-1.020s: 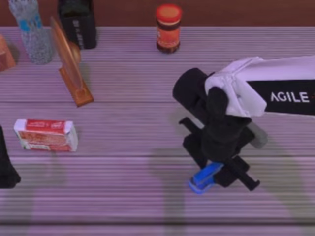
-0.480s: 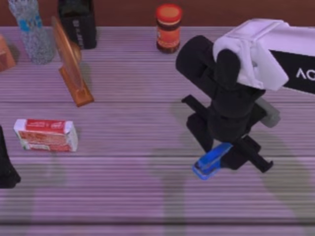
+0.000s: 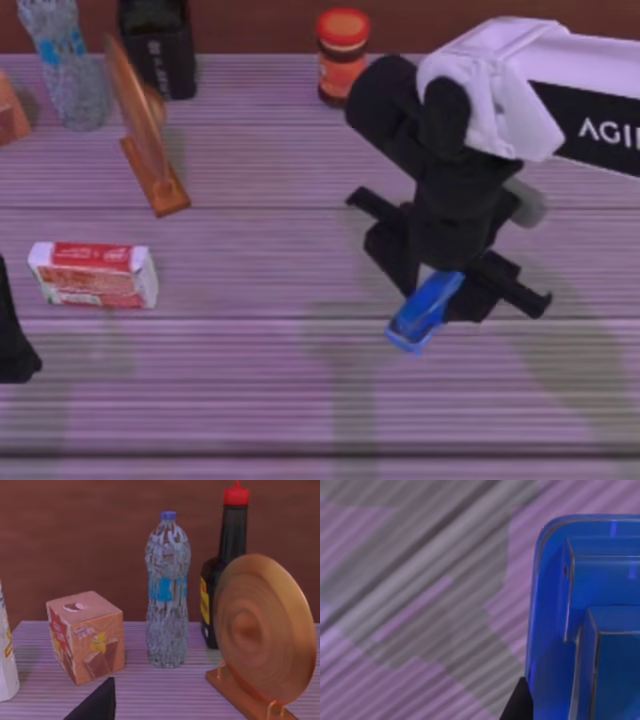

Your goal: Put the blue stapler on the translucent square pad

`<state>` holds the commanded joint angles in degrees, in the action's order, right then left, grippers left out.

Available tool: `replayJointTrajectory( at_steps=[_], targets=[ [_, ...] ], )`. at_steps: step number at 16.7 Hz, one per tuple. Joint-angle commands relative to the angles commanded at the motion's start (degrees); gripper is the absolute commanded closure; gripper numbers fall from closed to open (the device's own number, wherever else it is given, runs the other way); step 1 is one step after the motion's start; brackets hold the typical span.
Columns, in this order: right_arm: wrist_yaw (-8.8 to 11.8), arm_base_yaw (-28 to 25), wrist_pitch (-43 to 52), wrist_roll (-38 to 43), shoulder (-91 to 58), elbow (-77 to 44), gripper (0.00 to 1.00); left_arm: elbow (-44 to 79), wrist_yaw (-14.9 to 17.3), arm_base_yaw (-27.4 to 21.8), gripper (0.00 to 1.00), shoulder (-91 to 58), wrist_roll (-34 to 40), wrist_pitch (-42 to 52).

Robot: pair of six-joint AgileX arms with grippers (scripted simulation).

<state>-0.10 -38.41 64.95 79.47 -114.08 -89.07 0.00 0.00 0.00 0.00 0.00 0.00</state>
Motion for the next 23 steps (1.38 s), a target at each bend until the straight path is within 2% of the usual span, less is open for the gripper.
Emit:
replayJointTrajectory(
  at_steps=[3,8,18,21,23],
  targets=[
    [0.0,1.0,2.7,-13.3,-3.5,-5.4,1.00,0.0,0.0,0.0,0.00,0.0,0.0,0.0],
    [-0.2,3.4,8.3,-41.9,-10.2,-15.3,1.00,0.0,0.0,0.0,0.00,0.0,0.0,0.0],
    [-0.7,9.3,18.6,-111.3,-21.4,-33.3,1.00,0.0,0.0,0.0,0.00,0.0,0.0,0.0],
    [-0.7,11.0,19.8,-127.2,-22.4,-37.4,1.00,0.0,0.0,0.0,0.00,0.0,0.0,0.0],
    [-0.7,12.0,20.2,-134.9,-22.6,-39.6,1.00,0.0,0.0,0.0,0.00,0.0,0.0,0.0]
  ],
)
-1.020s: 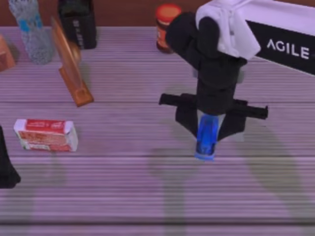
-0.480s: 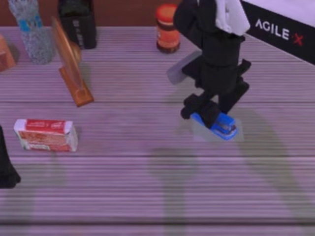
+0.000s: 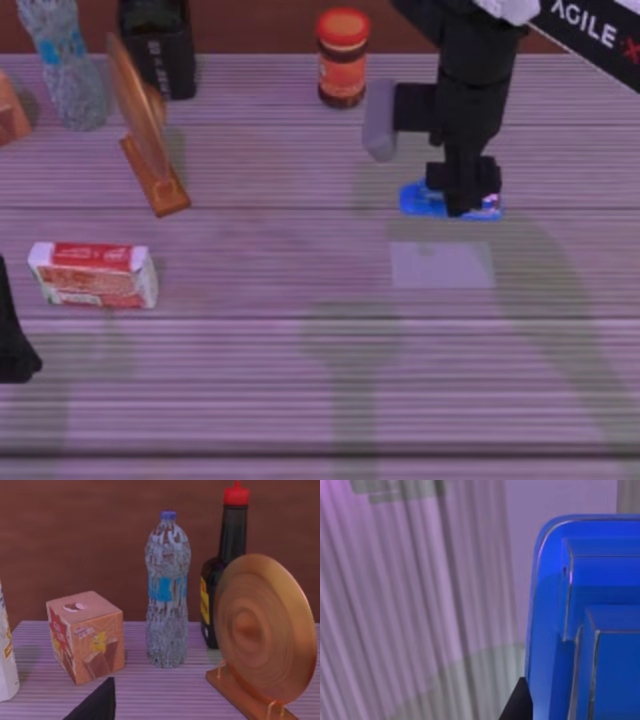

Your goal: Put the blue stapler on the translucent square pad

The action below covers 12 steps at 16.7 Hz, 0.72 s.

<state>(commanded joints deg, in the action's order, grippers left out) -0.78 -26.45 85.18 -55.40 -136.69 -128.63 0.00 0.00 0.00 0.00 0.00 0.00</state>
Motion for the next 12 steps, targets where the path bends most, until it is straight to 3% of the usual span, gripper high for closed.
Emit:
replayJointTrajectory(
  at_steps=[4,12],
  targets=[
    [0.1,1.1,0.2,-7.9,0.1,-2.3,1.00,0.0,0.0,0.0,0.00,0.0,0.0,0.0],
    [0.1,1.0,-0.8,-8.1,0.3,-1.4,1.00,0.0,0.0,0.0,0.00,0.0,0.0,0.0]
  ],
)
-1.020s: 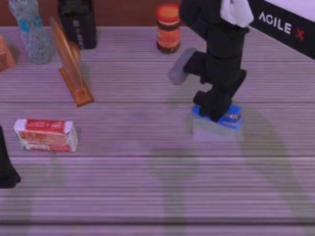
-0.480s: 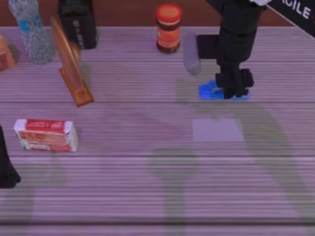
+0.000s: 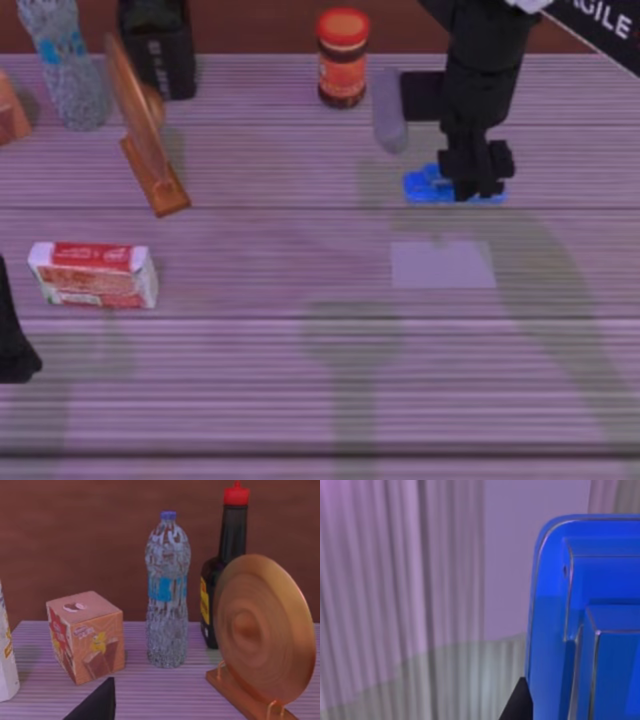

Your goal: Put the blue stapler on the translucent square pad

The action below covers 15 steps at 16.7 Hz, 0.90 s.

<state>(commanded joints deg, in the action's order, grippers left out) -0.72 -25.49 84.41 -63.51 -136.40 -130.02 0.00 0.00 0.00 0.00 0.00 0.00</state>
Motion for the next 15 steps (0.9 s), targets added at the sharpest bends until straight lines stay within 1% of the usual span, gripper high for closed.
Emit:
replayJointTrajectory(
  at_steps=[2,8,10,14,15],
  targets=[
    [0.0,0.2,-3.3,0.3,0.0,3.3,1.00,0.0,0.0,0.0,0.00,0.0,0.0,0.0],
    [0.0,0.0,-19.1,0.1,-0.9,18.0,1.00,0.0,0.0,0.0,0.00,0.0,0.0,0.0],
    [0.0,0.0,-20.9,0.0,-1.2,19.8,1.00,0.0,0.0,0.0,0.00,0.0,0.0,0.0],
    [0.0,0.0,-21.0,0.0,-1.2,19.9,1.00,0.0,0.0,0.0,0.00,0.0,0.0,0.0],
    [0.0,0.0,-21.0,0.0,-1.2,19.9,0.92,0.0,0.0,0.0,0.00,0.0,0.0,0.0]
  ],
)
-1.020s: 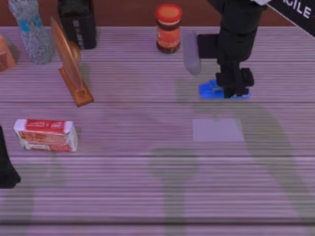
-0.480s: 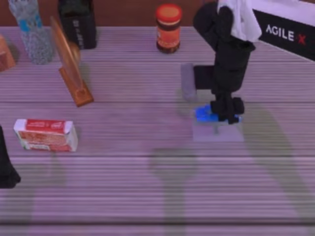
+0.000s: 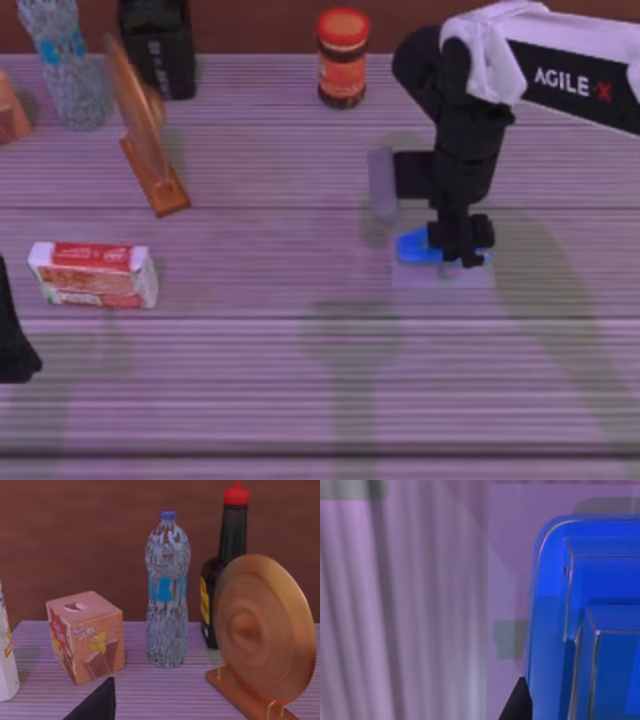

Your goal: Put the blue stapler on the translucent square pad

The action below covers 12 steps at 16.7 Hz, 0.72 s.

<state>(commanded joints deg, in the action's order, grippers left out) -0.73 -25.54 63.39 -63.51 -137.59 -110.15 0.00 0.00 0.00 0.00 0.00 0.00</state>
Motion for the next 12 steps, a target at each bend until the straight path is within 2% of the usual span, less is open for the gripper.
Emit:
replayJointTrajectory(
  at_steps=[12],
  targets=[
    [0.0,0.0,0.0,0.0,0.0,0.0,0.02,0.0,0.0,0.0,0.00,0.0,0.0,0.0]
  ],
)
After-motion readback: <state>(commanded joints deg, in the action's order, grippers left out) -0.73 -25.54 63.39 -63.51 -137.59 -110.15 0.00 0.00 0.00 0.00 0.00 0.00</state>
